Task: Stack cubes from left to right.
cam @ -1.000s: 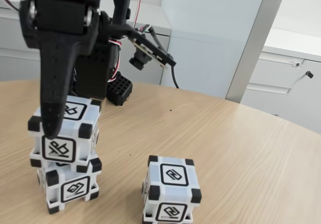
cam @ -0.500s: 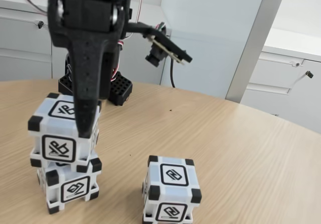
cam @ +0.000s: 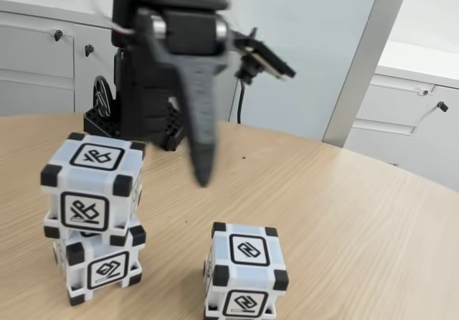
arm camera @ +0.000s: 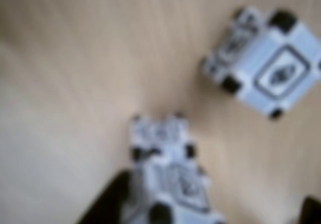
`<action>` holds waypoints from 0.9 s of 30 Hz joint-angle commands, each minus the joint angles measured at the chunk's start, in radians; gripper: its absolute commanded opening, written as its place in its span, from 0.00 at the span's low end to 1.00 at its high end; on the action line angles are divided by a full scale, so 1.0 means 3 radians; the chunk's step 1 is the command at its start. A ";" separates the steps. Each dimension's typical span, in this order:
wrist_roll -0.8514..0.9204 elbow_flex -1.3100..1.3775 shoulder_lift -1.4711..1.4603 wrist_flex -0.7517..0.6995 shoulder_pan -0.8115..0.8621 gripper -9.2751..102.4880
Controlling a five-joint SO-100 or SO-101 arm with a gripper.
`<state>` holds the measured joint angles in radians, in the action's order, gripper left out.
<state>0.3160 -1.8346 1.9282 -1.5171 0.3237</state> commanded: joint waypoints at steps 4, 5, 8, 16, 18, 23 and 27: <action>0.0051 0.0072 0.0046 0.0026 -0.0041 0.43; 0.0031 0.0072 0.0061 0.0026 -0.0077 0.44; -0.0051 0.0066 0.0087 0.0026 -0.0286 0.47; -0.0787 0.0077 0.0020 0.0046 -0.0926 0.49; -0.1104 0.0077 -0.0020 0.0153 -0.1018 0.49; -0.1606 0.0077 -0.0276 0.0670 -0.1069 0.49; -0.1882 0.0077 -0.0506 0.0961 -0.1074 0.49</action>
<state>-0.1963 -1.8346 1.8009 -1.2732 -0.0046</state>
